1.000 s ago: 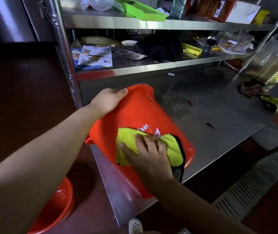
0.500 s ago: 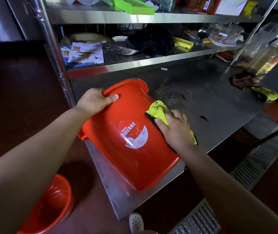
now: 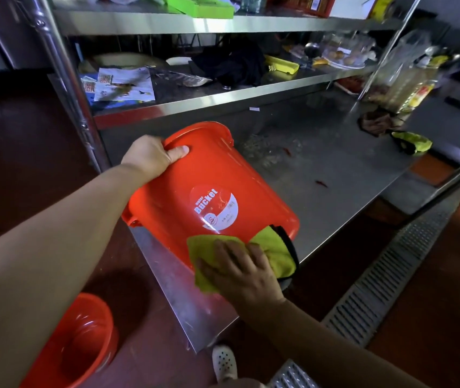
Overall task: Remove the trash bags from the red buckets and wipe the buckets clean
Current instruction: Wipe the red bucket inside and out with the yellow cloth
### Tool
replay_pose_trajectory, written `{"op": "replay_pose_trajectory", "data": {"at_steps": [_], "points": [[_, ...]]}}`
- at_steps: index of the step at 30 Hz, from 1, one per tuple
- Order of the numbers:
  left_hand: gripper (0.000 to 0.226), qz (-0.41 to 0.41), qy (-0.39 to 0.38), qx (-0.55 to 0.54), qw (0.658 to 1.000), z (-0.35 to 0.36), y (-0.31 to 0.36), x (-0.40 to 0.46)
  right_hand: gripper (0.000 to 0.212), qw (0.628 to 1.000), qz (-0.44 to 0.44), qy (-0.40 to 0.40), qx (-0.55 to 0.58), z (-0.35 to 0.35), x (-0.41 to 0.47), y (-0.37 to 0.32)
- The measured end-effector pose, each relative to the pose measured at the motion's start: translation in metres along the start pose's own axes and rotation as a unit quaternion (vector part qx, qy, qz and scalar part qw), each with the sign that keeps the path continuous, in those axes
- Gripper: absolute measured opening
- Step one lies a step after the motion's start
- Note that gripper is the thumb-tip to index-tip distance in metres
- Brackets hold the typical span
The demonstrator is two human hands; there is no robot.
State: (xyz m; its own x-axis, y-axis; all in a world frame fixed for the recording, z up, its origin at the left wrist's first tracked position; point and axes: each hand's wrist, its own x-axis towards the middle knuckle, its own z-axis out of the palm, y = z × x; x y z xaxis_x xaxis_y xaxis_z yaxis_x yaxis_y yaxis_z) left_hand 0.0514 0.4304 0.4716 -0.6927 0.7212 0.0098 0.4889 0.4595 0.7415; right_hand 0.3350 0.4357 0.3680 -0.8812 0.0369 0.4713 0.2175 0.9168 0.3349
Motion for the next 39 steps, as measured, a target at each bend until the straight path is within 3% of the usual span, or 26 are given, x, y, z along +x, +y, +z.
{"op": "replay_pose_trajectory", "data": {"at_steps": [3, 7, 14, 21, 28, 36, 39], "points": [[0.045, 0.009, 0.022, 0.002, 1.000, 0.001, -0.002, -0.005, 0.046, 0.999, 0.036, 0.010, 0.024, -0.005, 0.009, 0.018], [0.036, 0.015, 0.031, -0.024, 0.999, -0.001, -0.013, -0.015, 0.048, 0.982, 0.180, -0.020, 0.053, -0.012, 0.023, 0.045], [0.017, 0.024, -0.009, -0.112, 0.993, -0.018, -0.050, -0.018, 0.056, 0.921, 0.288, -0.074, 0.253, -0.013, 0.038, 0.086], [0.047, 0.015, -0.027, -0.120, 0.992, -0.030, -0.055, 0.004, 0.049, 0.970, 0.070, -0.059, 0.225, 0.006, 0.116, 0.074], [0.047, -0.012, -0.010, -0.127, 0.992, -0.025, -0.049, 0.026, 0.054, 0.973, 0.025, -0.078, 0.214, 0.041, 0.220, 0.104], [0.046, -0.006, -0.022, -0.106, 0.994, -0.023, -0.045, 0.027, 0.045, 0.965, 0.019, -0.082, 0.248, 0.018, 0.142, 0.091], [0.034, 0.009, -0.041, -0.135, 0.990, -0.027, -0.041, 0.022, 0.045, 0.960, -0.004, -0.094, 0.262, 0.005, 0.092, 0.086]]}}
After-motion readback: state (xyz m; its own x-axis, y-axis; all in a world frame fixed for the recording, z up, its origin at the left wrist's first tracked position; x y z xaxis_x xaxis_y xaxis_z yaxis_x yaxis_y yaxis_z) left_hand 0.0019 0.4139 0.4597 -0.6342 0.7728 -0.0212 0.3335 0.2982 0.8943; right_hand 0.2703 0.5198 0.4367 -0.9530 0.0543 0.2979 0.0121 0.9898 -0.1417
